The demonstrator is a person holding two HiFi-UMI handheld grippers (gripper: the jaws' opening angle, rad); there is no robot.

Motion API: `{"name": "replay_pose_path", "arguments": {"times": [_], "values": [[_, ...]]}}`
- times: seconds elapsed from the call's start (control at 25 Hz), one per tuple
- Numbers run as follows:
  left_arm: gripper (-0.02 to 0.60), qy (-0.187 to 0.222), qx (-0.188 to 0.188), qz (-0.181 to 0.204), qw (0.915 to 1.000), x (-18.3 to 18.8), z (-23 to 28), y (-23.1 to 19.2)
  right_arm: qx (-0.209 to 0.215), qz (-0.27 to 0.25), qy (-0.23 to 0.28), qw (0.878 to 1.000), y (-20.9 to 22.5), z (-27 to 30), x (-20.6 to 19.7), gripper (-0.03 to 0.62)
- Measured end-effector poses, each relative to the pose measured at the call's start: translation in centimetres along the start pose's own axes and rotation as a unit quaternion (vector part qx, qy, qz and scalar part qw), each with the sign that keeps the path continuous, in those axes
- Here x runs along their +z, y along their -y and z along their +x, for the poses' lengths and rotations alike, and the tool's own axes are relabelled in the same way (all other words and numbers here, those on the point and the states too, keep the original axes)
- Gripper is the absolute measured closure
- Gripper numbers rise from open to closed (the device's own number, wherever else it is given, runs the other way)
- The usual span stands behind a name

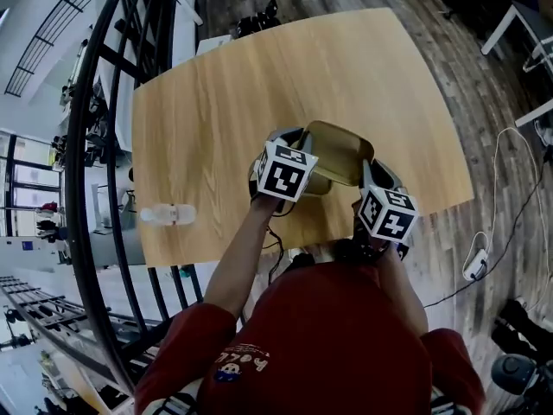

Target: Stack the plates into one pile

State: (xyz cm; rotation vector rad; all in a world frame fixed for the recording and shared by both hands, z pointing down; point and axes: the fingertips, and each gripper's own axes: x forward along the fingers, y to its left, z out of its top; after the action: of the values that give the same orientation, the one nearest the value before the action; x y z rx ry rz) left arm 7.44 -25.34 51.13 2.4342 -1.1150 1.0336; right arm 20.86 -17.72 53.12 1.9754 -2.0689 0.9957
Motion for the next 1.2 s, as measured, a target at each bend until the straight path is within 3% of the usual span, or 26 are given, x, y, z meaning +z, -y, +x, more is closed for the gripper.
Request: {"name": "replay_pose_path", "arguments": {"times": [0.4,0.76,0.96,1.2], "values": [[0.543,-0.027,0.028,-0.065,0.9971,-7.7,-4.0,-5.1,0.033,-0.044,-0.068,0.996,-7.1,1.5,-3.7,0.54],[0.537,-0.066,0.009,-0.082,0.9944,-11.3,-2.7,-5.1,0.006,-0.03,-0.11,0.993,-7.1,2.3,-6.1,0.548],[0.531,-0.098,-0.008,-0.073,0.9924,-12.4,-1.7,-4.6,-0.001,-0.025,-0.144,0.989,-6.5,2.8,-7.2,0.546],[0.528,-0.109,-0.008,-0.069,0.9916,-13.0,-1.0,-4.5,-0.002,-0.028,-0.172,0.985,-5.8,3.5,-8.2,0.546]]}}
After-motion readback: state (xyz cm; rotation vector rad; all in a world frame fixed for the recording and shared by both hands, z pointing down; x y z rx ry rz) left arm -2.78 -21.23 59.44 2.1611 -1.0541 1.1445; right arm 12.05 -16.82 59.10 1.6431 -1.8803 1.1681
